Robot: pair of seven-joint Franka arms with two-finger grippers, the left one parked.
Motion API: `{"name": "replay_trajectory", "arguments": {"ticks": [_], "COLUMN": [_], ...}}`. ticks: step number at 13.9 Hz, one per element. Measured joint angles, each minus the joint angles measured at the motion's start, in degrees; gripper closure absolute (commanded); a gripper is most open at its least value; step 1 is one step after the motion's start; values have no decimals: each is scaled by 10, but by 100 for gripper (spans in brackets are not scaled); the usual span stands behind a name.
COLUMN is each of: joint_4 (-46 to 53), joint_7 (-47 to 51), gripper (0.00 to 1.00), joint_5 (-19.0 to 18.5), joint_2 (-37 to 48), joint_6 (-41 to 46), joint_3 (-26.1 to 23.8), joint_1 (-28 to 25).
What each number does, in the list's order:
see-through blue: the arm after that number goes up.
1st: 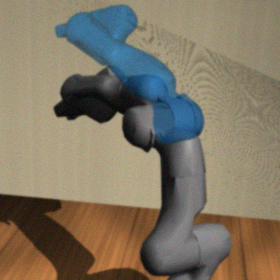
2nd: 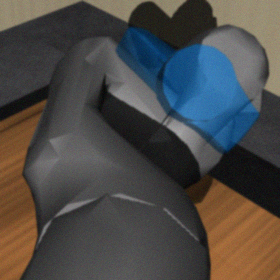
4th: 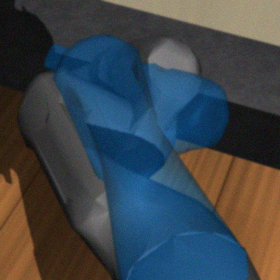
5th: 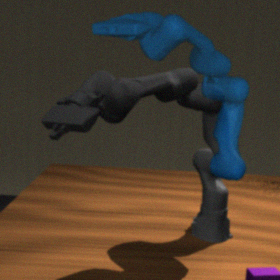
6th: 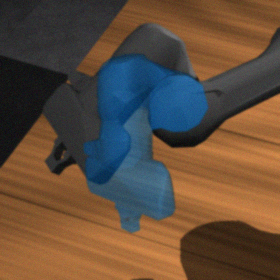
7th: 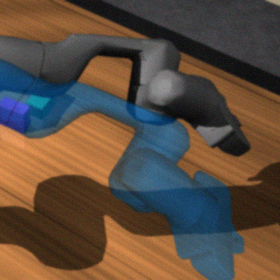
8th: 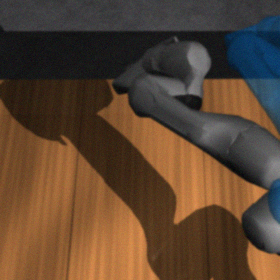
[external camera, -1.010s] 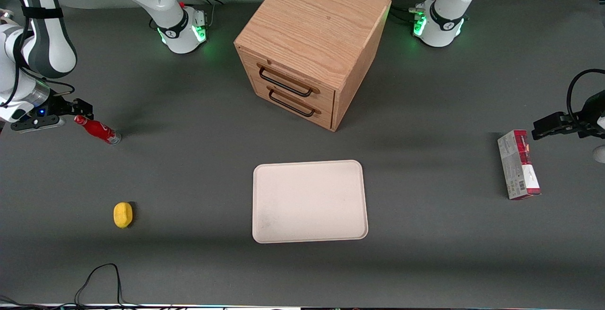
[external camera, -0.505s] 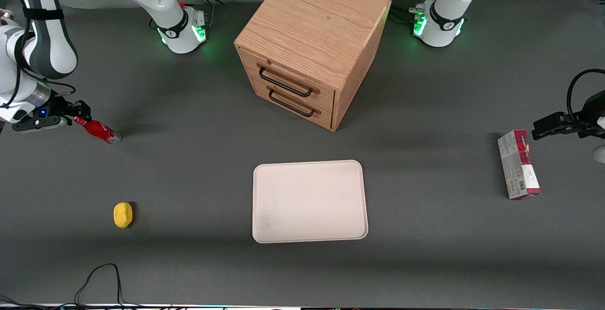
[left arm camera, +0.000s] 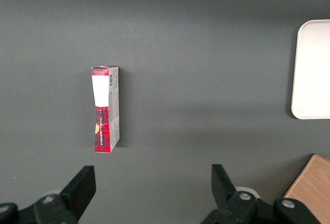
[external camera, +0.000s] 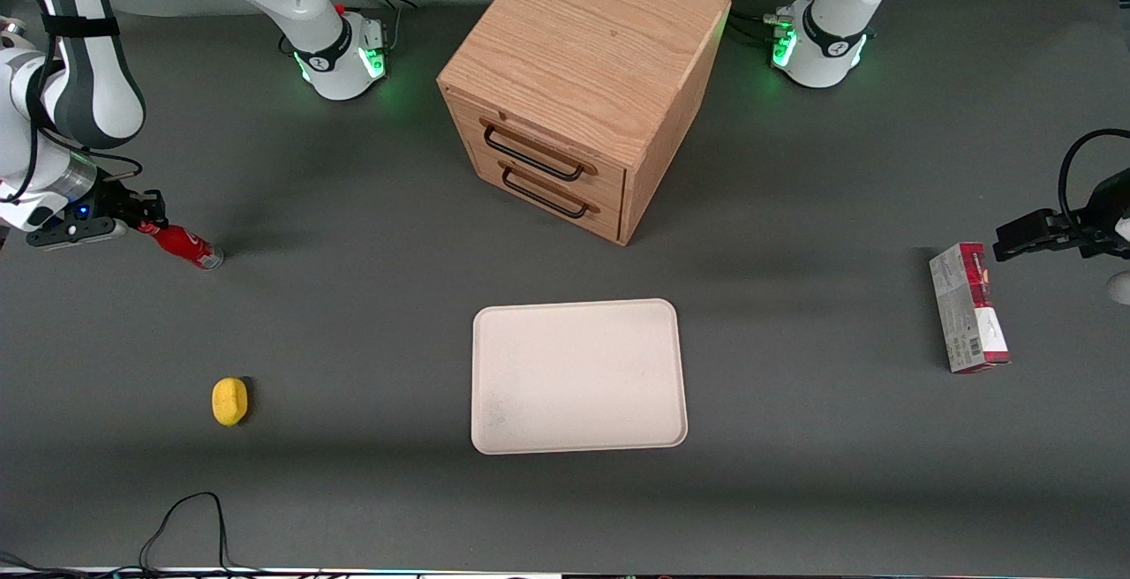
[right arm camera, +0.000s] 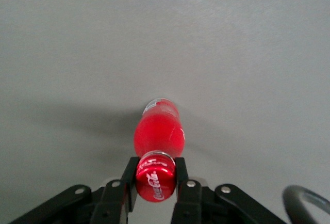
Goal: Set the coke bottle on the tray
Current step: 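Lift the held bottle and carry it over the white tray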
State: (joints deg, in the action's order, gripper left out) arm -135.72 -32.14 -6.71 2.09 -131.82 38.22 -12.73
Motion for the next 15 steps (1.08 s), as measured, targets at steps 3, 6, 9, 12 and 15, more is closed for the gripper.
{"name": "replay_trajectory", "arguments": {"ticks": [3,6,9,12,15], "joint_4": [99,227,355,518,651], "joint_7": [8,64,151,232,347], "gripper": [100,100,100,100,100], "joint_5": [11,40,52,96,105], "joint_2": [1,2,-9,-71,-160], "joint_6": [138,271,370,479,528], "joint_3": [-30,-104,-199,-288,-355], "joint_1": [-12,-14,-11,20,31]}}
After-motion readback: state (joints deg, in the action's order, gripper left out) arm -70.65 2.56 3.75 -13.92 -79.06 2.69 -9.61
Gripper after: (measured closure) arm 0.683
